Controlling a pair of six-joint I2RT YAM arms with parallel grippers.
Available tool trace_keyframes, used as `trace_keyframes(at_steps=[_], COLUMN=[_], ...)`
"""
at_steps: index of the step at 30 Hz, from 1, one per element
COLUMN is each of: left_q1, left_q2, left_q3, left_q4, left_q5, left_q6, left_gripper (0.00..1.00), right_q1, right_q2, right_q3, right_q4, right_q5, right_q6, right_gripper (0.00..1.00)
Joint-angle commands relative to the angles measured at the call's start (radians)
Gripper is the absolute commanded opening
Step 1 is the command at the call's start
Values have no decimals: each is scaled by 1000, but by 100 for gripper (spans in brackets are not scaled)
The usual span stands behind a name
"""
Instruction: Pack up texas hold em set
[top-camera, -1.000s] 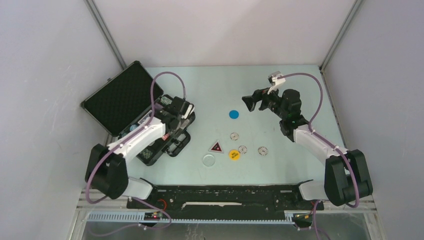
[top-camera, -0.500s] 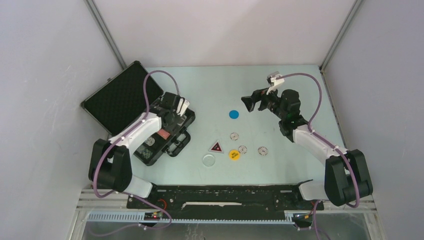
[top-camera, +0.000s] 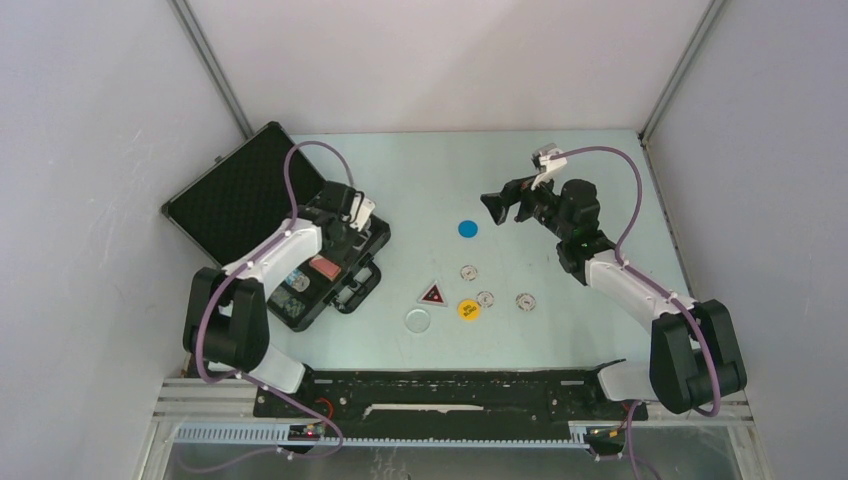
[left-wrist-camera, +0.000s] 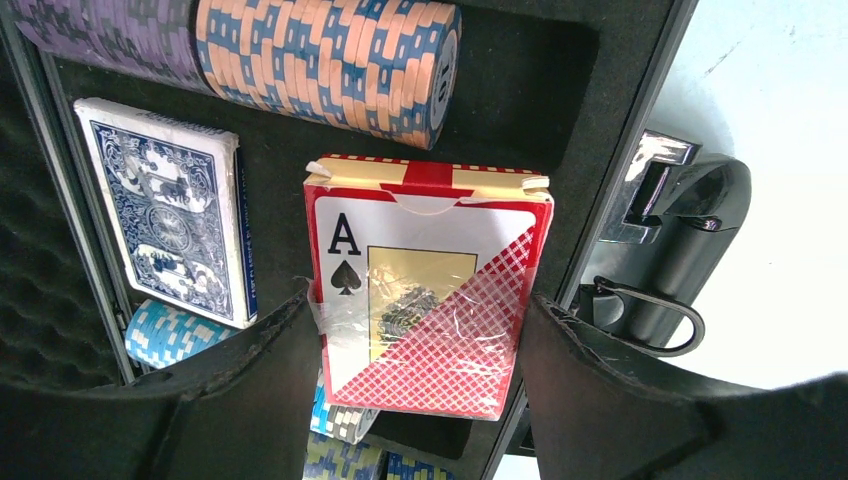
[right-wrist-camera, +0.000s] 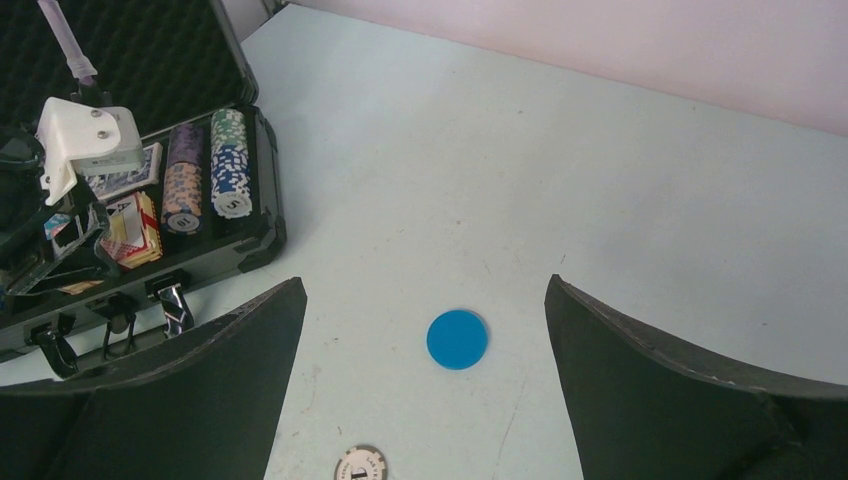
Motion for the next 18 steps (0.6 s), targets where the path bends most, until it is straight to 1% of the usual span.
trace_keyframes(at_steps=[1, 7, 11, 15, 18], left_q1=[38, 58, 63, 65, 65], left_q2=[27, 40, 36, 29, 6], left_q3=[65, 55, 50, 49, 50], left_q4=[-2, -11, -11, -7, 0], left_q5=[26, 38, 28, -19, -11], left_q6=[19, 15, 6, -3, -12], left_gripper=[56, 58, 68, 75, 79], right_q1=[12, 15, 16, 16, 16], right_q2=[-28, -22, -22, -21, -20], right_q3=[-1, -1, -1, -1, -1], right_q4=[46, 54, 53, 53, 53], right_q5=[7, 2, 0, -1, 0], right_q6=[-23, -22, -19, -20, -19], right_gripper=[100, 100, 100, 99, 100])
